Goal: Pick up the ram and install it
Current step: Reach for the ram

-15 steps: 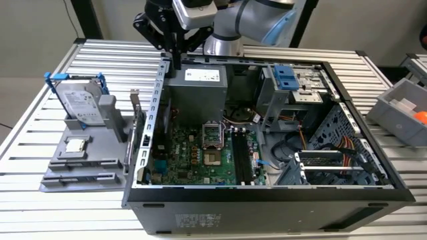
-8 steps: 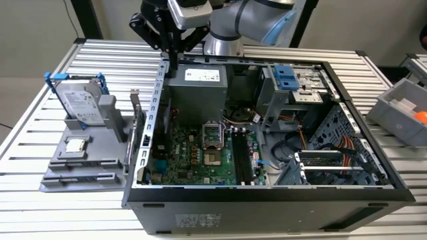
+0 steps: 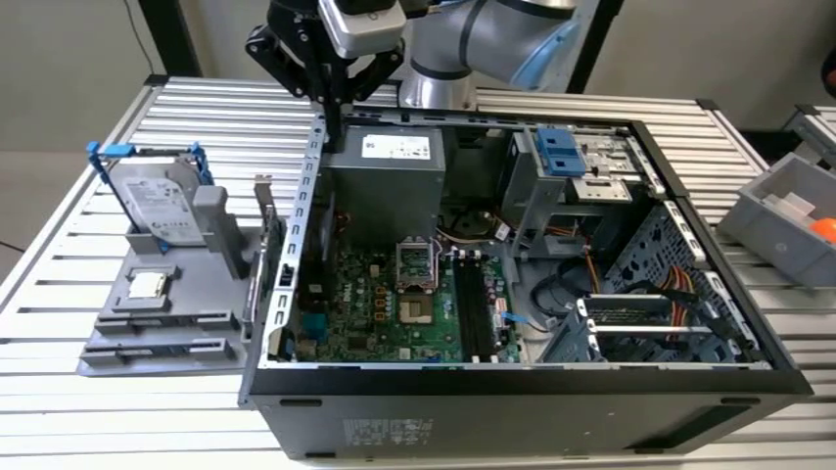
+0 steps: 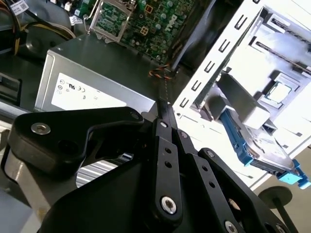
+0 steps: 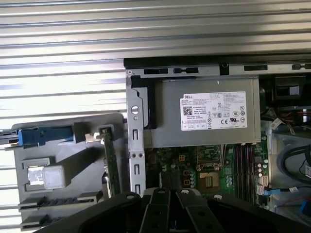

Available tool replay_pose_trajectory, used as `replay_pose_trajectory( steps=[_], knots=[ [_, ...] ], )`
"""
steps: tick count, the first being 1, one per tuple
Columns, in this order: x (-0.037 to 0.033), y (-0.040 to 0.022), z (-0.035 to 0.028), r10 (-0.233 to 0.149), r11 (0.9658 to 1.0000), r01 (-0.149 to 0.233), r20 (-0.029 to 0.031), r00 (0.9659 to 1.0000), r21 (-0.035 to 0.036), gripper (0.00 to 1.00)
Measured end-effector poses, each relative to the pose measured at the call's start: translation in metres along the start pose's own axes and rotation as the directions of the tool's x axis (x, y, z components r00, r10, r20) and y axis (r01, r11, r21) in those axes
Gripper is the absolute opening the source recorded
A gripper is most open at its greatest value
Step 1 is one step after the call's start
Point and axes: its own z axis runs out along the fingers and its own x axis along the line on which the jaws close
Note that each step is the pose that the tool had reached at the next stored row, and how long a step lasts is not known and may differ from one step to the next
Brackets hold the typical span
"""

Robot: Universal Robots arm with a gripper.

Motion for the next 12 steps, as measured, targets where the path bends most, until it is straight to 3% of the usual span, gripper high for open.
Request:
replay_pose_trajectory(
  steps=[12],
  knots=[
    [0.0065, -0.0005, -0.0001, 0.0, 1.0, 0.0, 0.0, 1.0, 0.0, 0.0]
  ],
)
